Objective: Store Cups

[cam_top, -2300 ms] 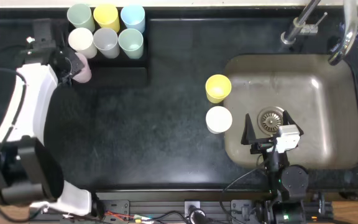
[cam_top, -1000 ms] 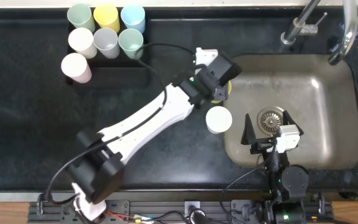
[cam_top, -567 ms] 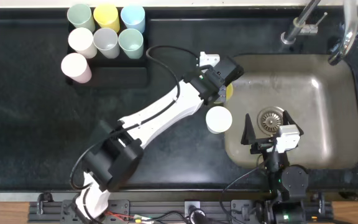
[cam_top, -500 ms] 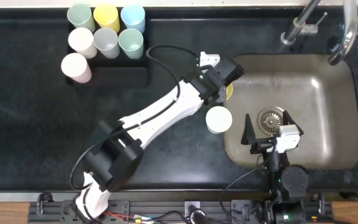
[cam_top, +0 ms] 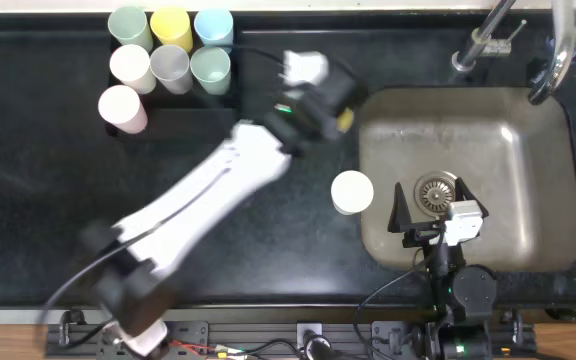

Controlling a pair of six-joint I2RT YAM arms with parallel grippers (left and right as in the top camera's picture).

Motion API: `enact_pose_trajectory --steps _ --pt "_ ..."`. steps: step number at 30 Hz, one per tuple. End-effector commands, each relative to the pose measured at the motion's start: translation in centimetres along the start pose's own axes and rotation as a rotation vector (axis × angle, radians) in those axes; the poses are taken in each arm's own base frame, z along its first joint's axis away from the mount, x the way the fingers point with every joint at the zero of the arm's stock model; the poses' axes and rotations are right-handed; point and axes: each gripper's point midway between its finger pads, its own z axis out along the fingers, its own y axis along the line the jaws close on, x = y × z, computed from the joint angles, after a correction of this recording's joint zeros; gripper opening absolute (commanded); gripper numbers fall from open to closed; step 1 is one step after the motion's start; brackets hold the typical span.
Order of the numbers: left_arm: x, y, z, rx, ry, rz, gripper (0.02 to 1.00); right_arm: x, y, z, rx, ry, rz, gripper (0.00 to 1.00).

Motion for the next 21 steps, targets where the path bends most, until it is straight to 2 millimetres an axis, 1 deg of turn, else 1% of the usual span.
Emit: enact_pose_trajectory --steps 1,3,5,6,8,11,13,15,18,21 --pt "-6.2 8.3 -4.5 -0.11 -0.13 -0.239 0.034 0.0 0.2 0.0 -0.012 -0.011 -0.007 0.998" --pt "-7.0 12.3 -5.1 -0.18 -0.136 -0.366 0.036 0.0 0.2 0.0 -0.012 -0.011 -0.007 0.998" --pt "-7.4 15.8 -5.4 -0.242 -0.14 -0.502 0.034 0.0 0.2 0.0 -0.012 -0.011 -0.007 0.996" --pt "-7.4 17.4 -5.4 -0.269 -0.137 -0.567 0.036 0.0 0.2 0.0 -0.012 -0.011 -0.007 0.998" --pt "-7.2 19.7 -4.9 -0.303 -0.118 -0.676 0.036 0.0 0.2 0.0 -0.012 -0.011 -0.007 0.998" --pt "-6.0 22.1 -3.4 -0.328 -0.064 -0.821 0.034 0.0 0.2 0.0 -0.012 -0.011 -0.007 0.996" --pt "-4.5 23.7 -2.2 -0.363 -0.02 -0.923 0.036 0.0 0.2 0.0 -0.012 -0.011 -0.007 0.996" --pt "-3.1 24.8 -1.3 -0.397 0.017 -0.986 0.036 0.0 0.2 0.0 -0.012 -0.011 -0.007 0.998" --pt "-0.9 26.0 -0.1 -0.441 0.066 -1.027 0.036 0.0 0.2 0.0 -0.012 -0.011 -0.007 0.996" --pt "0.4 26.1 1.2 -0.445 0.09 -1.029 0.036 0.0 0.2 0.0 -0.012 -0.011 -0.007 0.998"
